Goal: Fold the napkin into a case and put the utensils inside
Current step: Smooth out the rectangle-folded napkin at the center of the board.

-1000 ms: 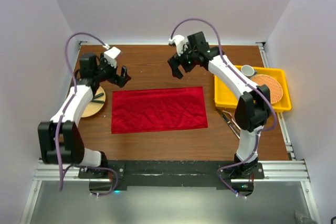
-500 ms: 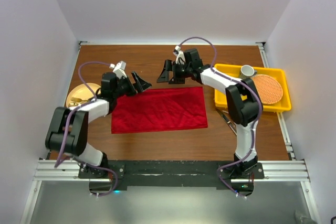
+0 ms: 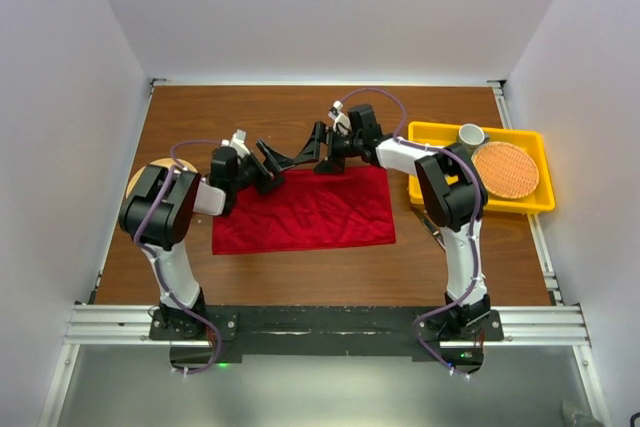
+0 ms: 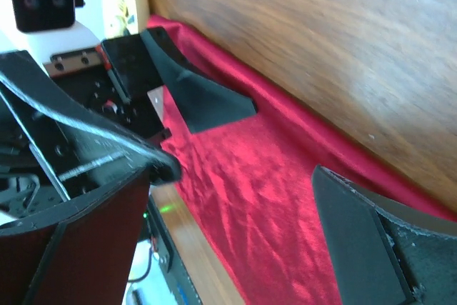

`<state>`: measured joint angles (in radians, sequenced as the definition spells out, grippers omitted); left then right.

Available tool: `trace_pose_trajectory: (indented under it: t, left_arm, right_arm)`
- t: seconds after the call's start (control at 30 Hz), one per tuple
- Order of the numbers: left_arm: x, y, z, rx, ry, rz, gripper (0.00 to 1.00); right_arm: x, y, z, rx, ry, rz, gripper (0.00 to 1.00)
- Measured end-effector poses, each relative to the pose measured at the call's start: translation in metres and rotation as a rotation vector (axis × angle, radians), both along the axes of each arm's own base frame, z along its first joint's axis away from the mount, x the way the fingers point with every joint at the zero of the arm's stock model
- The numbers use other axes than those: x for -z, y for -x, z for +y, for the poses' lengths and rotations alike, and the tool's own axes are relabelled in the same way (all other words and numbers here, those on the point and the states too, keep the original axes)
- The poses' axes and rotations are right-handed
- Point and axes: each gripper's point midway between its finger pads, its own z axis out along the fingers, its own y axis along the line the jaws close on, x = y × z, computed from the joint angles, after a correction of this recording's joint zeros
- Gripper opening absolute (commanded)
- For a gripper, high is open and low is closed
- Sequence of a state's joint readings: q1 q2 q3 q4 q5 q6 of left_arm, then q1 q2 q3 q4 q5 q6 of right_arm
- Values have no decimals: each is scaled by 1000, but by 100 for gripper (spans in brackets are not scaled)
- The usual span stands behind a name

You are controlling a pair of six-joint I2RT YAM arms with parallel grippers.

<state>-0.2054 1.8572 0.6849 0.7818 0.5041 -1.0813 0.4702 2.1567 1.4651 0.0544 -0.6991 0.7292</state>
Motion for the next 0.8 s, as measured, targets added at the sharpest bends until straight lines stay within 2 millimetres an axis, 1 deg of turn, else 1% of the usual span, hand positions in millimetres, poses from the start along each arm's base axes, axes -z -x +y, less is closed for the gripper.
trace_pose_trajectory:
  t: [0.07, 0.27, 0.37, 0.47, 0.57, 0.6, 0.67, 0.8]
  left_arm:
    - [5, 0, -2, 2, 24, 14, 100]
    - [0, -5, -5, 4, 75, -10, 100]
    - [-16, -11, -11, 19, 121, -65, 100]
    - [-36, -18, -15, 31, 157, -131, 100]
    - [-44, -23, -16, 35, 163, -163, 100]
    - [-44, -24, -16, 36, 163, -168, 100]
    - [-38, -24, -16, 34, 159, -154, 100]
    - [-11, -17, -10, 13, 124, -86, 100]
  right_arm:
    - [9, 0, -3, -2, -9, 27, 98]
    - [14, -5, -14, 5, -25, 38, 98]
    - [28, -2, -17, 3, -17, 67, 98]
    - [27, -1, -16, -9, -27, 63, 98]
    - [27, -1, -15, -11, -29, 63, 98]
    - [27, -1, -16, -12, -30, 64, 98]
    - [28, -1, -16, -12, -32, 66, 98]
    - [27, -3, -19, -8, -35, 66, 98]
